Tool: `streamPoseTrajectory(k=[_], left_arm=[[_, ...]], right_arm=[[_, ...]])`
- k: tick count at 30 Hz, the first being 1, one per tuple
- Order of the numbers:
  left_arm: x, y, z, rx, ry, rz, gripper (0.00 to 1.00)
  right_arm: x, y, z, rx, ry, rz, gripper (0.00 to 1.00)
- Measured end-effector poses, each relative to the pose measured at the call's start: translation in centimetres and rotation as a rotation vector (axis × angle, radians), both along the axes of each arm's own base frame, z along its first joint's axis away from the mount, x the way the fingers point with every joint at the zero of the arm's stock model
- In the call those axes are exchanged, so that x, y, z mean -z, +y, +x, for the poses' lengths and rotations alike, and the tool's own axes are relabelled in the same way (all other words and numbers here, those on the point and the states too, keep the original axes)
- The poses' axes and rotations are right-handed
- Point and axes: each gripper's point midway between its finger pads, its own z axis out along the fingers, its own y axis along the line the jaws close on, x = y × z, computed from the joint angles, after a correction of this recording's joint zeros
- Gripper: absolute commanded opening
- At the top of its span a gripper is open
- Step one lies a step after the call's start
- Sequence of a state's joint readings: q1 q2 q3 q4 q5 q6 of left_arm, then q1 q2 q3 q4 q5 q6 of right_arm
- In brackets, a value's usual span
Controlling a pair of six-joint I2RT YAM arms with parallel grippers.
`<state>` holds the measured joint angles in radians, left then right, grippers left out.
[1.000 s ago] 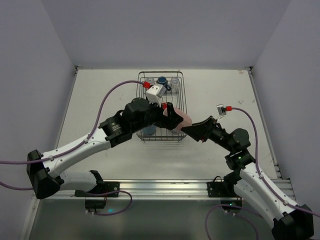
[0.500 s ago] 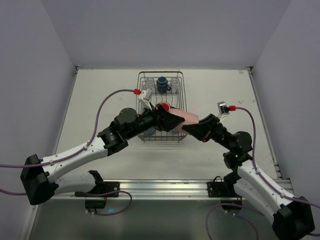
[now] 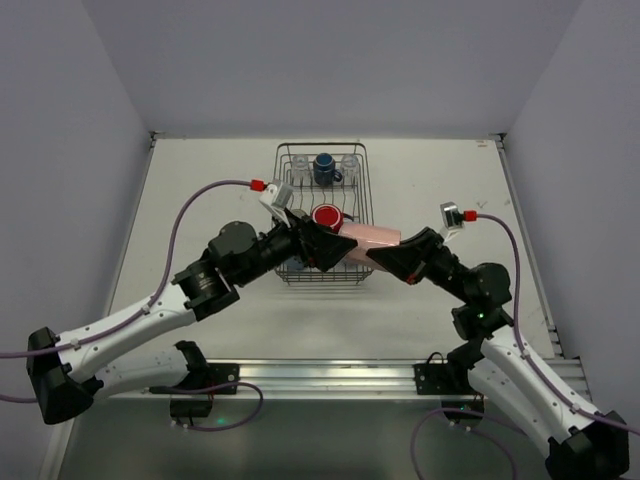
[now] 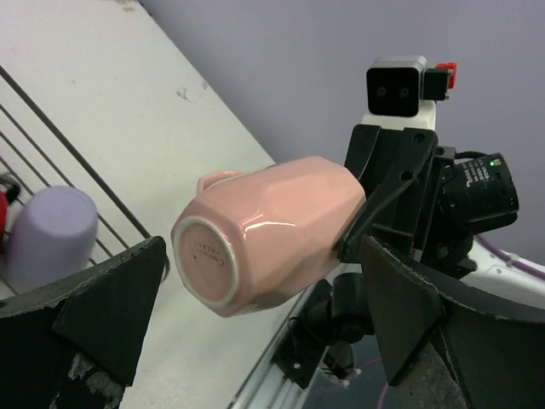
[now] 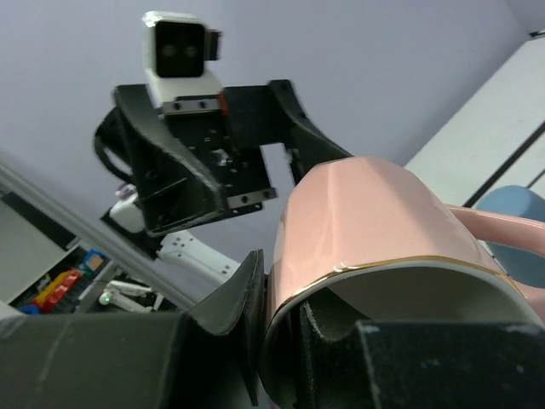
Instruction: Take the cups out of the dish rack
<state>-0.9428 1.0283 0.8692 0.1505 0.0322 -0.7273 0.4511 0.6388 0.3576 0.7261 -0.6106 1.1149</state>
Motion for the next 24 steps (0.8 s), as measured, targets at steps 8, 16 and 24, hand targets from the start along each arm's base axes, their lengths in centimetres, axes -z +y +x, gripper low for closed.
streamPoseTrajectory(k=[8, 16, 24], left_arm=[[-1.3, 5.5, 0.1, -0.150, -0.137, 0.130, 1.00], [4.5, 13.2, 0.0, -0.362, -0.126, 0.341, 1.00], [7.9, 16.2, -0.1, -0.423, -0.072, 0.537, 1.00]], right_arm=[[-0.7, -0.4, 3.5, 0.162, 0.081, -0.188, 0.00], [-1.3, -5.6, 12.4, 0.559, 0.181, -0.582, 0.00], [9.1, -11.1, 21.6, 0.696, 0.474, -1.051, 0.00]])
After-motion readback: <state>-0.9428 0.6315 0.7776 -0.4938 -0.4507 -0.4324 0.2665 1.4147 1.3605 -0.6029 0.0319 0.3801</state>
